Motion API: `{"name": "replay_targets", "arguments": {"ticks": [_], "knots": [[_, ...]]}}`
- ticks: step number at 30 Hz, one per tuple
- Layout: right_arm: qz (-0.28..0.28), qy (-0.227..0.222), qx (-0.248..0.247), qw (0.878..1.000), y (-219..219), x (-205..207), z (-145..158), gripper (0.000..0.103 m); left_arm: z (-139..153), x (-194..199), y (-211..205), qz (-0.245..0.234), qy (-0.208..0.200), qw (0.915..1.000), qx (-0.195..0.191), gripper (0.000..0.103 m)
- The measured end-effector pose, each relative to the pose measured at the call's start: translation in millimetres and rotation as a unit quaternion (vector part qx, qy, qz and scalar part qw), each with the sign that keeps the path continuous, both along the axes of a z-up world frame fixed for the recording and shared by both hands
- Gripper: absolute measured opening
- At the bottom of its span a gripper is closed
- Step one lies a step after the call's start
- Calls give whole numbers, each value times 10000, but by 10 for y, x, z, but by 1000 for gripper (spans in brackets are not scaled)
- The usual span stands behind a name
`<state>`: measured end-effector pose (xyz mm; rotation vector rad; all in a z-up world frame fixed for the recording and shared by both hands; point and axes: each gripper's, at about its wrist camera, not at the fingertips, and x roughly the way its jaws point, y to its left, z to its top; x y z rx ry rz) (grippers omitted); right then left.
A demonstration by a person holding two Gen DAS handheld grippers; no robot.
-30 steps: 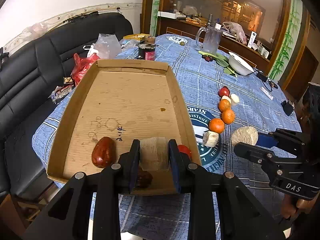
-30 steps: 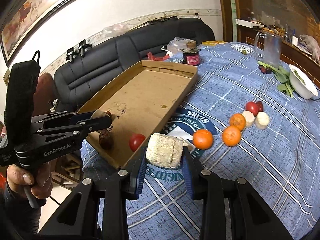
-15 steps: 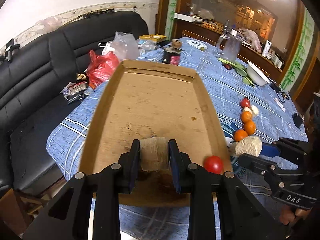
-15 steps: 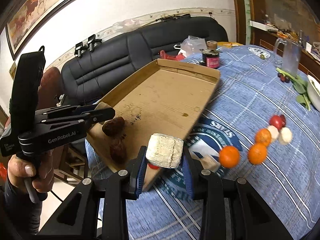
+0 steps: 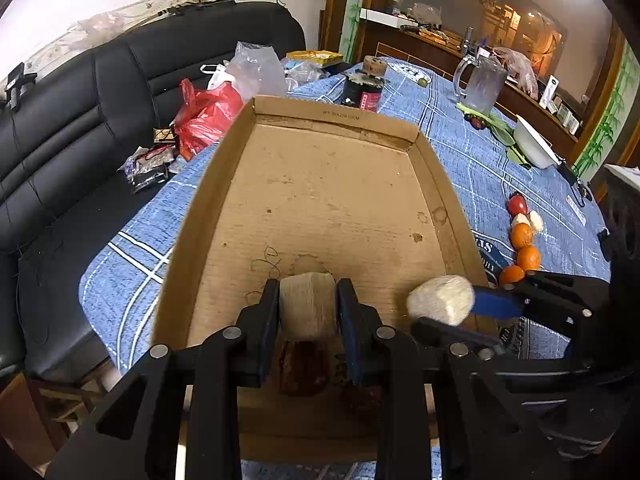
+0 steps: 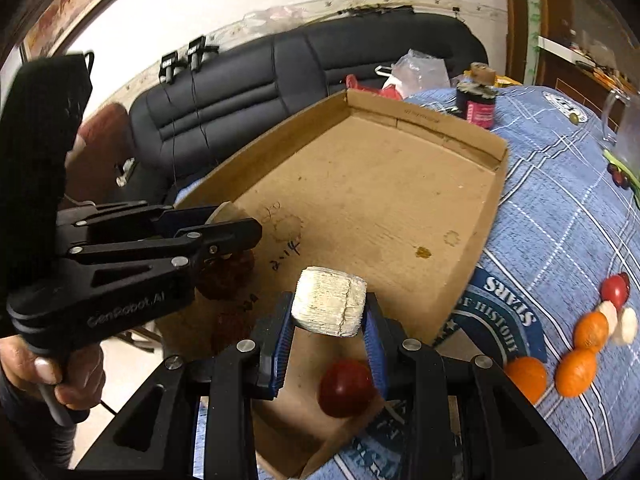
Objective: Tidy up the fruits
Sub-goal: 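Carry the tan cube into the tray and release it while the right tool releases the cylinder there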
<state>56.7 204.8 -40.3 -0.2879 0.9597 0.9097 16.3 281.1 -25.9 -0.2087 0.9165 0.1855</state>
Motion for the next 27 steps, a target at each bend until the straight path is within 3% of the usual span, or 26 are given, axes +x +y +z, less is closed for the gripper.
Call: {"name": "replay_targets", "arguments": {"ticks": [10, 27], "knots": [[123, -53, -154, 9998, 57, 0, -99, 34, -197, 140, 4, -41, 300, 9995, 31, 26], [-61, -220, 193, 9996, -316, -199, 244, 37, 52, -94, -135, 41, 65, 9998, 203, 26]]}}
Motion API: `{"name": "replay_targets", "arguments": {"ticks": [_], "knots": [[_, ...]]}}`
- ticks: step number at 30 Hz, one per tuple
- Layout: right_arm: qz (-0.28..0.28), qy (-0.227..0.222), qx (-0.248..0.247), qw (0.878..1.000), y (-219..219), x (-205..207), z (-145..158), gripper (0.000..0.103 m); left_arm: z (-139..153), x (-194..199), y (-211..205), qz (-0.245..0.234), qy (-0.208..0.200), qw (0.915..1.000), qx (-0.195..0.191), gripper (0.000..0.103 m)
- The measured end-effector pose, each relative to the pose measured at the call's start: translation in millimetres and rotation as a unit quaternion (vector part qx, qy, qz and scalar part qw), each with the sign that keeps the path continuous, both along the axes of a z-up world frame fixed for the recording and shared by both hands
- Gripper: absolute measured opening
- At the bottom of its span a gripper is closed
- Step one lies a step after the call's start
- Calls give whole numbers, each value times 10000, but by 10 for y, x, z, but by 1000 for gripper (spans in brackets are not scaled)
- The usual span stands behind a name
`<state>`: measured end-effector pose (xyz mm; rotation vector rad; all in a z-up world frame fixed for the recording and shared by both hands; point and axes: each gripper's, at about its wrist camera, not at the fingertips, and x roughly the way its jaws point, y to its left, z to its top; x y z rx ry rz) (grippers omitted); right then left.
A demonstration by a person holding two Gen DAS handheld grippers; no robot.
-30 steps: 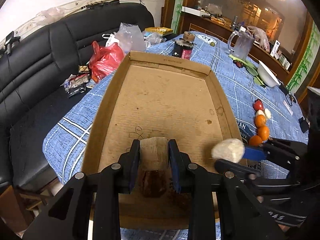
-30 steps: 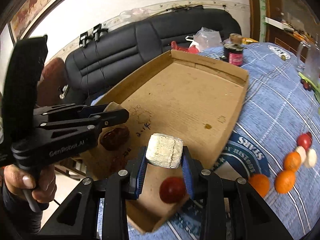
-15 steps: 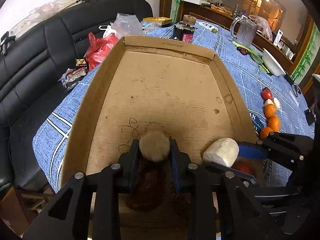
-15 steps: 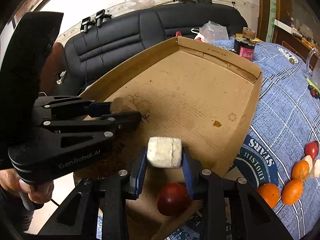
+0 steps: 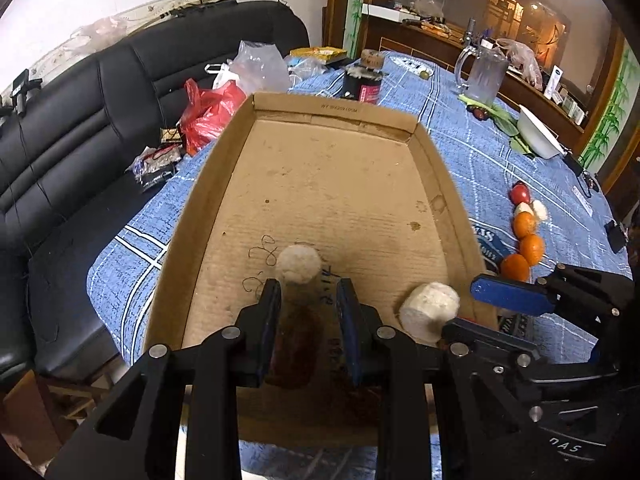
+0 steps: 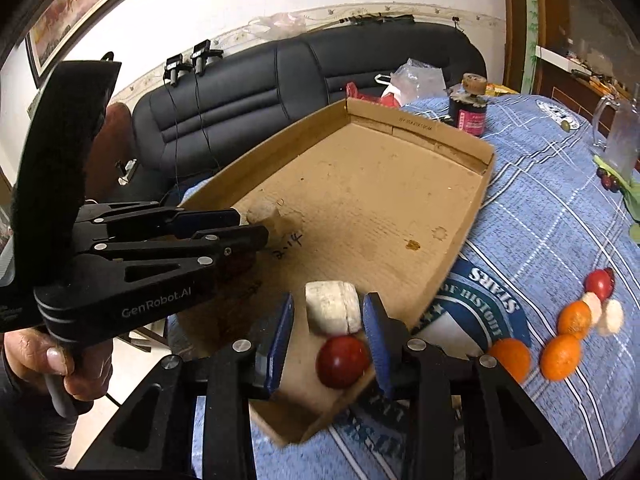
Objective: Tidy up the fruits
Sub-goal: 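Carry the tan cube into the tray and release it while the right tool releases the cylinder there, then move both tools back over the table toward the tangerines and tan cube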
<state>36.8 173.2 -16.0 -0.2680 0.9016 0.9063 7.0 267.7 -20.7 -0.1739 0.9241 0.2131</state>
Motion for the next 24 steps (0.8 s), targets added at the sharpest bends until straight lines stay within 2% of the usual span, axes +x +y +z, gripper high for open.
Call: {"name": "replay_targets", "arguments": {"ticks": [10, 24], "knots": [[-321, -129, 158, 9993, -428, -145, 196, 39, 168, -92, -230, -161, -143, 9998, 50, 26], [-978, -43, 226, 9949, -1078, -161, 177, 40, 229, -148, -547, -445, -158, 9989, 50, 26]]}}
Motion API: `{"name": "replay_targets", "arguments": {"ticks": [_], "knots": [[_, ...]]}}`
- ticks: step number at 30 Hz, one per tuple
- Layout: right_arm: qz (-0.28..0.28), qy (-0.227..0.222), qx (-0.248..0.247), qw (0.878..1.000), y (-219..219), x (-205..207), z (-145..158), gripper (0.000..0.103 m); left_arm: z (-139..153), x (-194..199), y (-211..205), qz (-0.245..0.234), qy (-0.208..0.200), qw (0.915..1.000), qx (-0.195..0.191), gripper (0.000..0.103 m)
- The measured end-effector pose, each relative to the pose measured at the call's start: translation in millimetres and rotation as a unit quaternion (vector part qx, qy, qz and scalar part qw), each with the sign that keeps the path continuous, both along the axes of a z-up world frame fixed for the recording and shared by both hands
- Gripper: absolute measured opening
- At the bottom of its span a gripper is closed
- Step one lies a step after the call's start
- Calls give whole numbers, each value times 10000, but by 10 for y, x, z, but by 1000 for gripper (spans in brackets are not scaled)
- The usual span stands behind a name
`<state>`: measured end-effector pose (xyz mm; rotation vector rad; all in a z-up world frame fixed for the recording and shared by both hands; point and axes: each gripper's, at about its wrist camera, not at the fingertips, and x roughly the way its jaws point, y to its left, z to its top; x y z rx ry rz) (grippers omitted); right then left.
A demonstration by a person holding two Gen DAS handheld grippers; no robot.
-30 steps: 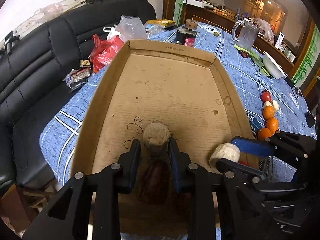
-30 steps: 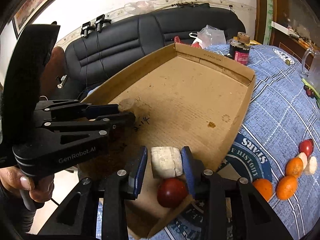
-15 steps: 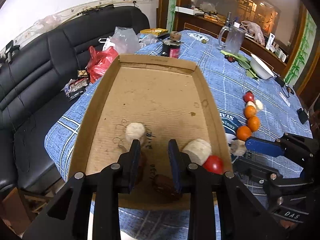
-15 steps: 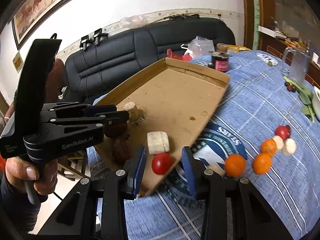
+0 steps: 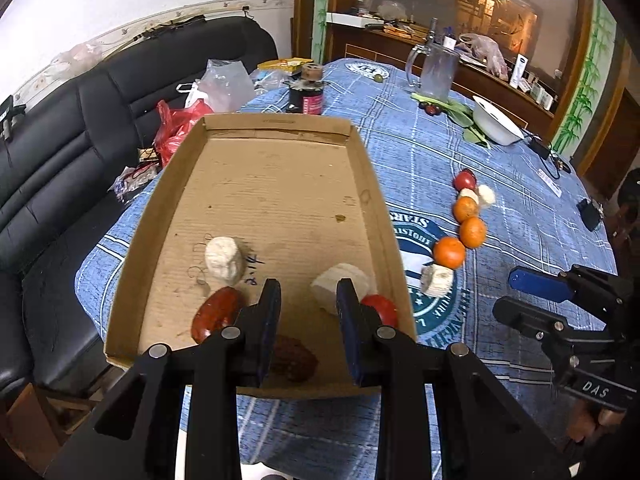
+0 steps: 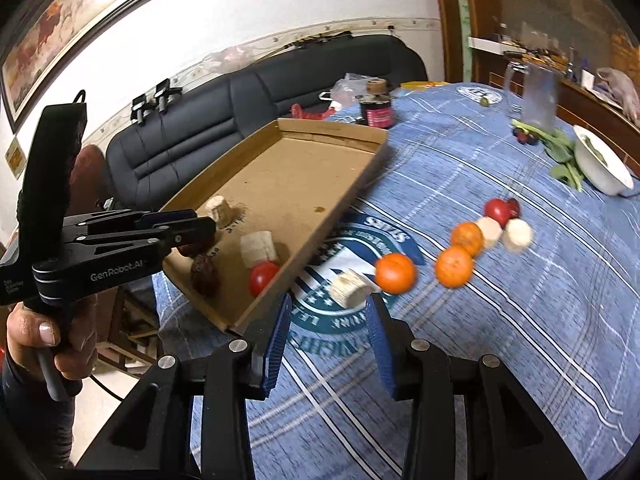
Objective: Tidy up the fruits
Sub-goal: 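Move both tools back over the table toward the tangerines and tan cube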
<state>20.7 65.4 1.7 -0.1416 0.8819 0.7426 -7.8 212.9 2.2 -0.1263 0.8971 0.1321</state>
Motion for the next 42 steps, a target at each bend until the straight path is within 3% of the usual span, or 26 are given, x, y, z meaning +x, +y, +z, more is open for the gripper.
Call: {"name": "replay_targets", "arguments": {"ticks": [3, 6, 22, 30, 42], "knots": [[-111, 8, 2, 9999, -126, 6, -9, 40, 7, -2, -69, -58, 7, 10000, -13, 28], [-239, 15, 6, 9997, -248, 16, -15, 40, 22, -10, -154, -130, -9, 9999, -9, 36], [-1016, 147, -7, 9947, -932, 189, -131, 48, -19, 118, -837, -906, 140, 9957, -112, 36], [-1088, 170, 22, 9939, -1046, 220, -142, 48, -96, 211, -1082, -1172, 265, 9926, -184, 36], [-994, 218, -24, 9948, -907, 356, -199, 48, -310, 519, -1096, -1423, 451, 9887, -152, 36]]}}
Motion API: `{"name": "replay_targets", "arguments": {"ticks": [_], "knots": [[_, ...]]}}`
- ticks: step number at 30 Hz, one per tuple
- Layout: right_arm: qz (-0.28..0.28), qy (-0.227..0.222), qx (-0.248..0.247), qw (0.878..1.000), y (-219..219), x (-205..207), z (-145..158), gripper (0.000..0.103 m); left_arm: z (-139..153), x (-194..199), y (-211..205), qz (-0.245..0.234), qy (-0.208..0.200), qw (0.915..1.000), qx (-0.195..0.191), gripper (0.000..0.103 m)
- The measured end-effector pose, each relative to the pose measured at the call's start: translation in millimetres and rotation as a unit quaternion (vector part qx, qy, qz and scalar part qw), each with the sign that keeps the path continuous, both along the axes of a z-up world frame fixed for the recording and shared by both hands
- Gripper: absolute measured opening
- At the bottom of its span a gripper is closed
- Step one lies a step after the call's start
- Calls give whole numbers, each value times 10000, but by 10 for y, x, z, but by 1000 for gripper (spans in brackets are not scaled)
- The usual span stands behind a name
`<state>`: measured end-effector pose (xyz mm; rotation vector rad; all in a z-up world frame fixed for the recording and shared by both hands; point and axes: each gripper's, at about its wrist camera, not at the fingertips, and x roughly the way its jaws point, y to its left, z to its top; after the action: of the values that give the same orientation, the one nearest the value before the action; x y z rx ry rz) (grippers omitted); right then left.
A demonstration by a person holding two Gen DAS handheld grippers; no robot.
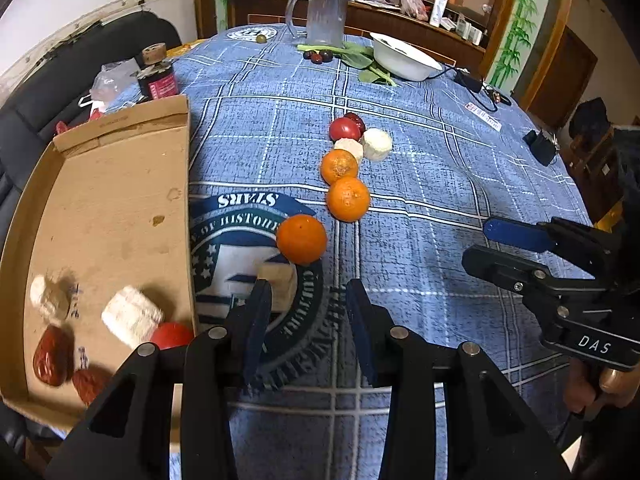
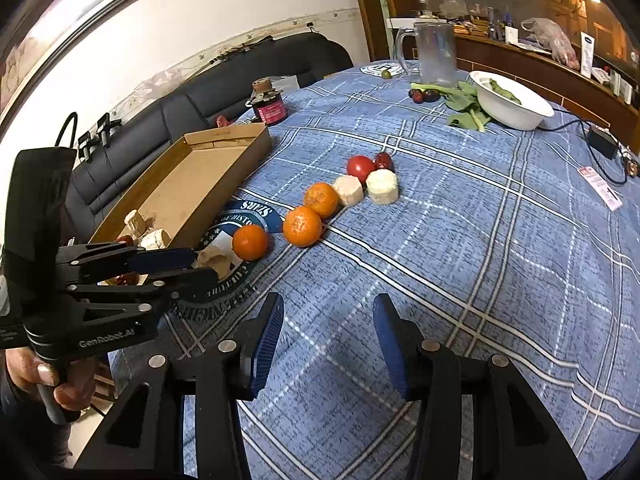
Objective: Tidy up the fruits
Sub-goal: 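Move both tools back over the table toward the tangerines and tan cube, then grasp the tan cube with the left tool while the right tool grasps a tangerine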
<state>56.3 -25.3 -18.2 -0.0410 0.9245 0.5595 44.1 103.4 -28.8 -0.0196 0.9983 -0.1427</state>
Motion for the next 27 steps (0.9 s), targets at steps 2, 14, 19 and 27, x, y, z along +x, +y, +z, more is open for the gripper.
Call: {"name": "replay_targets", "arguments": {"ticks": [2, 14, 19, 27], "knots": [[4, 60, 53, 10000, 54, 86, -30, 48, -19, 46, 1, -46, -24, 10000, 67, 36], [125, 278, -10, 9995, 440, 494, -245, 47, -4, 115, 66, -580, -138, 9982, 100, 36], [179, 320, -45, 9993, 507, 535, -302, 47, -55, 158, 90, -736, -64, 9969, 269, 36], [226, 387, -84, 9990, 626, 664, -406, 40, -245, 249, 11, -826, 125, 9956, 414, 33]]}}
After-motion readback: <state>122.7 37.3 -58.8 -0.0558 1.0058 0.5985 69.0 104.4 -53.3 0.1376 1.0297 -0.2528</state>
